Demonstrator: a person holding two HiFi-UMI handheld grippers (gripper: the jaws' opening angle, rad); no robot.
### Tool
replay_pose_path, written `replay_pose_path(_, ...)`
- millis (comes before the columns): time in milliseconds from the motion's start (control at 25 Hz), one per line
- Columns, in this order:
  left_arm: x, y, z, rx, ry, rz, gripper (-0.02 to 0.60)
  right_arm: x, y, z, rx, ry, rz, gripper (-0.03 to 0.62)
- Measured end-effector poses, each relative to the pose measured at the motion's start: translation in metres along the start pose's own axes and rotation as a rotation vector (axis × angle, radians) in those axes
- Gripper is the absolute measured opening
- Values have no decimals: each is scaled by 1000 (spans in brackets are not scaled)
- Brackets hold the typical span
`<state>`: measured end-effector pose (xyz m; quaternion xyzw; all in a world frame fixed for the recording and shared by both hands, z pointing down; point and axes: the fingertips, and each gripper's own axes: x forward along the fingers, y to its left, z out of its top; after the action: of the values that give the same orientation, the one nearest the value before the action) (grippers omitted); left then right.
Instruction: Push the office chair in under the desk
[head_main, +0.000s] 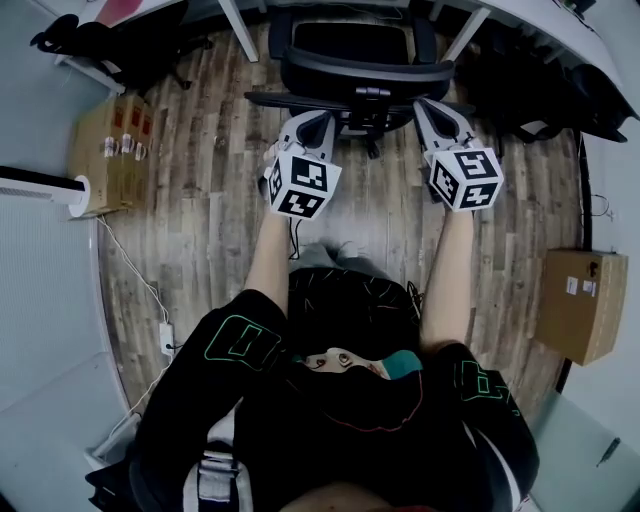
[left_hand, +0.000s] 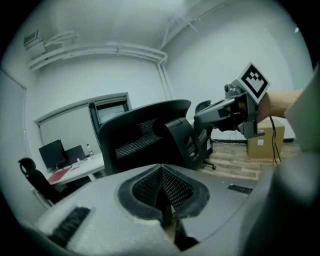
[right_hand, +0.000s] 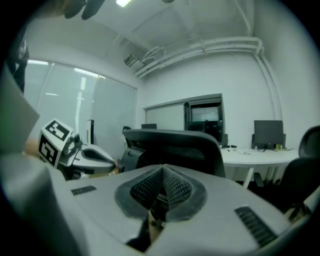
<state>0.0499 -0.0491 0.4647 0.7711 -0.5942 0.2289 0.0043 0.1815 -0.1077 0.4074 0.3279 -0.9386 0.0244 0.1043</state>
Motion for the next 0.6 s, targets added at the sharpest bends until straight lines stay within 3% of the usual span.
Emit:
replay_pose_path(240,10,2,-8,148,72,-8,9,14,9,-24,-277,174,103,54)
replay_pose_path(400,17,8,-6,198,92,28,9,16,18,-37,-456,271,186,86)
replay_pose_path(520,23,6,-6,276,127,6,11,19,18,-45,-598,348,228,112)
replay_pose_path(560,25,5,-8,301,146,-14,16,19,17,-48,-650,379,238,117)
replay_pose_path(600,27,2,-11,321,166,-39,67,20,16,-51,-697,409,250,125)
